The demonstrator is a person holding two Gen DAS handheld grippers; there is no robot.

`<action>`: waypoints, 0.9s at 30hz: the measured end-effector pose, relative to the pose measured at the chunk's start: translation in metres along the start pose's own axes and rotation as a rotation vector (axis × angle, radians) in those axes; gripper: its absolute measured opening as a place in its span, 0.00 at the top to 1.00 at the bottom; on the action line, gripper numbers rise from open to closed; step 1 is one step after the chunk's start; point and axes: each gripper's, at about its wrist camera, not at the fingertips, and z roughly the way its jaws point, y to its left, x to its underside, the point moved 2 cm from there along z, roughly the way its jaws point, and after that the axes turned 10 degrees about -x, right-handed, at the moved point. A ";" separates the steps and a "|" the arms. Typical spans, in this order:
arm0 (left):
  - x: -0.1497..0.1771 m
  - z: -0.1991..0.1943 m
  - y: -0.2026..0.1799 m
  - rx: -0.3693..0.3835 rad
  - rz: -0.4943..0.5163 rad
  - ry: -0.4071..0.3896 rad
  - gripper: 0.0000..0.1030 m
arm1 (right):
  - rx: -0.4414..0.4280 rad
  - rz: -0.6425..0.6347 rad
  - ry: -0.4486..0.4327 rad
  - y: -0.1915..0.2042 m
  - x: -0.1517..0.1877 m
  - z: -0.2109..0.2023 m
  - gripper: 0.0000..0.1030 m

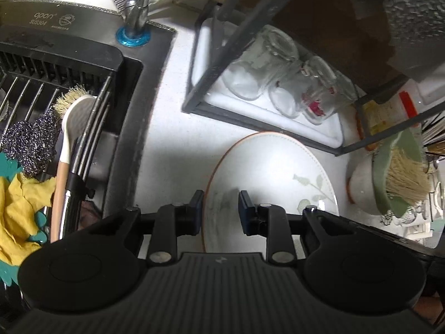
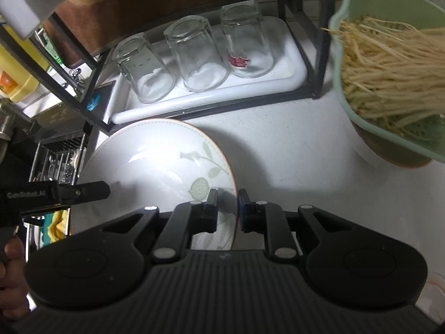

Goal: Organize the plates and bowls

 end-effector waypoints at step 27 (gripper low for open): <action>0.052 -0.059 -0.030 0.126 0.007 0.021 0.71 | 0.014 0.079 -0.097 -0.008 0.049 -0.097 0.83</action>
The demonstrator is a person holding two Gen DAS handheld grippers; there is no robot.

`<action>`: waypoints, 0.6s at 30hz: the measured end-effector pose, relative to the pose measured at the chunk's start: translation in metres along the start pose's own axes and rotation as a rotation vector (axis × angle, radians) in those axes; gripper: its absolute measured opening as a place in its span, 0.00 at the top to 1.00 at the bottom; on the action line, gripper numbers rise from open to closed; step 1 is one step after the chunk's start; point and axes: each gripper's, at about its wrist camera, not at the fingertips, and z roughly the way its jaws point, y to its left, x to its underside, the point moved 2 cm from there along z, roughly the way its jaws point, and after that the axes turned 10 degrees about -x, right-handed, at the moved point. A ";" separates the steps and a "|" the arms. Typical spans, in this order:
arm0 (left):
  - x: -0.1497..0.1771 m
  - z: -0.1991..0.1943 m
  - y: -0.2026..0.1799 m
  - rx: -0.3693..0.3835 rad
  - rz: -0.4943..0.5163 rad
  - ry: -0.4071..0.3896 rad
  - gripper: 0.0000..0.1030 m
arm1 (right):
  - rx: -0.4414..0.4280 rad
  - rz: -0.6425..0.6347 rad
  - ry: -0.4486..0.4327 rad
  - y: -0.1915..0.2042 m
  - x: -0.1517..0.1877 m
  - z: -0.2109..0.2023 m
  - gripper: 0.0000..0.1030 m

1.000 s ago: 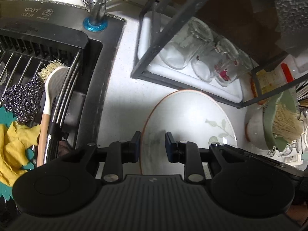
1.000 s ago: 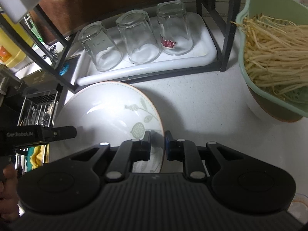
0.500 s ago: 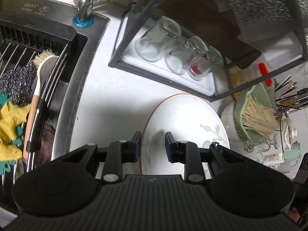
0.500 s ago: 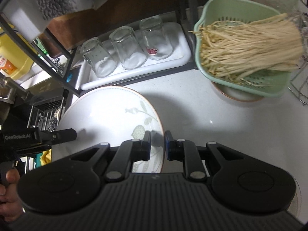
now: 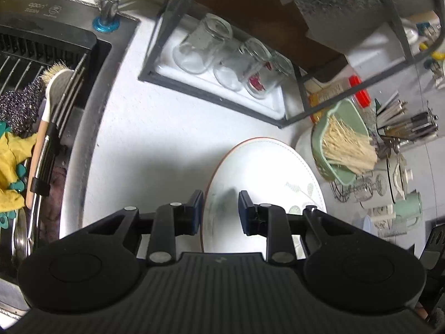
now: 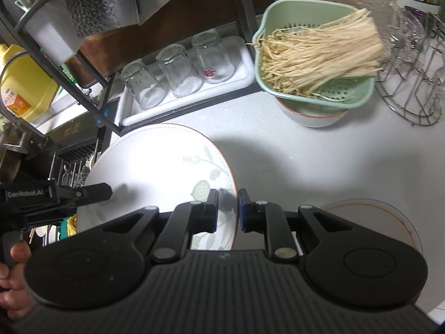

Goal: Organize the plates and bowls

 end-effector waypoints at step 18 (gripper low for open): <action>0.045 -0.002 -0.058 -0.001 0.097 0.023 0.71 | -0.023 0.122 -0.069 -0.049 0.034 -0.056 0.83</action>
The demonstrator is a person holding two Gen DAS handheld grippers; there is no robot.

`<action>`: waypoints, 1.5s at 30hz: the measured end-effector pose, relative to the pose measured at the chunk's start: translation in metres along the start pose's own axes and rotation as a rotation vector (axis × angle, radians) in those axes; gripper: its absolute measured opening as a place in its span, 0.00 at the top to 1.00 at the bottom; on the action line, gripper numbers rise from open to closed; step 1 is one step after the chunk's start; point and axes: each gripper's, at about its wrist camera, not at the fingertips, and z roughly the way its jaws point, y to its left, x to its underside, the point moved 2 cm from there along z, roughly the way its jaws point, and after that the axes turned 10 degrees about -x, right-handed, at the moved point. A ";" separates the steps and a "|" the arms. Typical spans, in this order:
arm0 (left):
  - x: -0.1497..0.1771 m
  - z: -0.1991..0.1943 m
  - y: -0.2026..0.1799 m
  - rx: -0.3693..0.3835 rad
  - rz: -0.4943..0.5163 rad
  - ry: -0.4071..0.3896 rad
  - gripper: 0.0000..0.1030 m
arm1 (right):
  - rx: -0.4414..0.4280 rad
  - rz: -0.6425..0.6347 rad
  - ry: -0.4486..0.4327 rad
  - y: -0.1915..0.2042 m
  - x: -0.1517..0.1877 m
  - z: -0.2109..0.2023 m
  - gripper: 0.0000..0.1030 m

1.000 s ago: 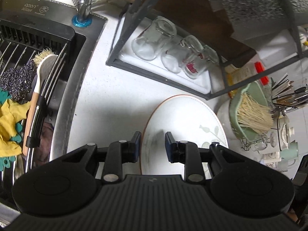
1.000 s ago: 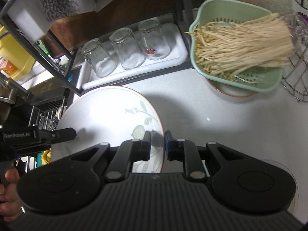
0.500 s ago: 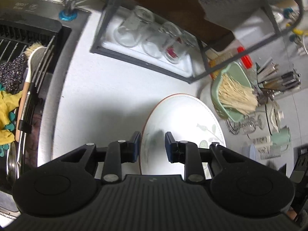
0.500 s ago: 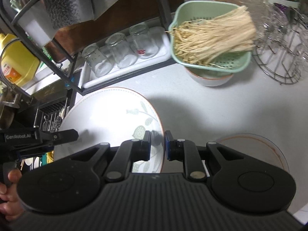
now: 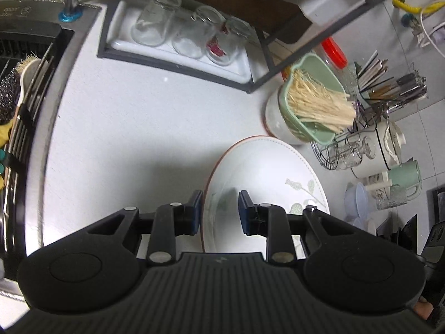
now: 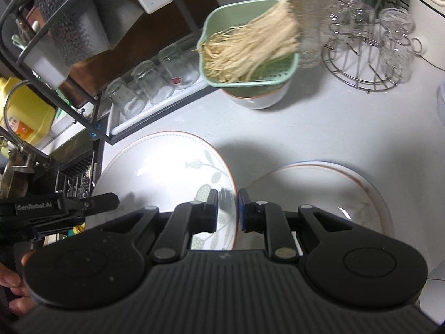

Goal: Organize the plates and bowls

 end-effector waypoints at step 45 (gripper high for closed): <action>0.082 0.066 -0.114 -0.208 0.116 0.016 0.69 | -0.020 -0.050 0.184 -0.131 0.016 -0.004 0.83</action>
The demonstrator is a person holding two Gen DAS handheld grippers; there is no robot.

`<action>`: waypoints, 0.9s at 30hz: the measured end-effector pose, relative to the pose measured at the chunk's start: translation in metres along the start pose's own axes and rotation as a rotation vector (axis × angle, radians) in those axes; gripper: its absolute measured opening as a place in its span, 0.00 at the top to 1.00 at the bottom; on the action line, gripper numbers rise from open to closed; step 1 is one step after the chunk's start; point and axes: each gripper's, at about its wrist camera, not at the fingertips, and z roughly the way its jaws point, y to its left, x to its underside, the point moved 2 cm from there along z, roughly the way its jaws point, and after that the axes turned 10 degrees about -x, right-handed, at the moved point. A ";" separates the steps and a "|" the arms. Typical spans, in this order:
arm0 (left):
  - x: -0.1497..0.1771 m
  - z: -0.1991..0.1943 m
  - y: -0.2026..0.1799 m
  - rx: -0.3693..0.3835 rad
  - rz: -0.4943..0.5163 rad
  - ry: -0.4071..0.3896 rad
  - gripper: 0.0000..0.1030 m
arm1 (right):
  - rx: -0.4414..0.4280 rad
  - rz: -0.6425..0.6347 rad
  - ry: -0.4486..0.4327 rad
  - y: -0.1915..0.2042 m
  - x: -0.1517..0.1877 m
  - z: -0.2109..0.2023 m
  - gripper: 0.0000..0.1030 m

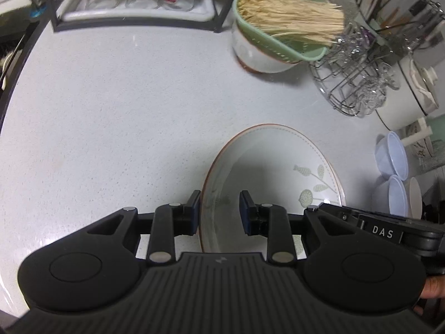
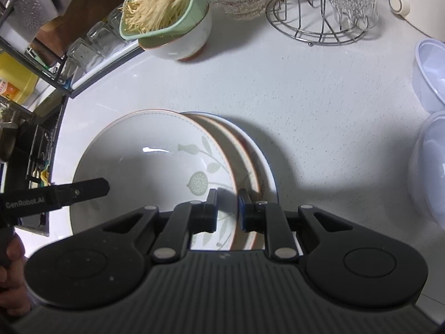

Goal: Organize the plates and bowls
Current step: 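Open both grippers to release the leaf plate on the stack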

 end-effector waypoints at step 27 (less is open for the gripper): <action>0.009 -0.006 -0.007 -0.089 -0.054 -0.034 0.81 | -0.025 -0.021 -0.036 -0.008 0.002 -0.023 0.81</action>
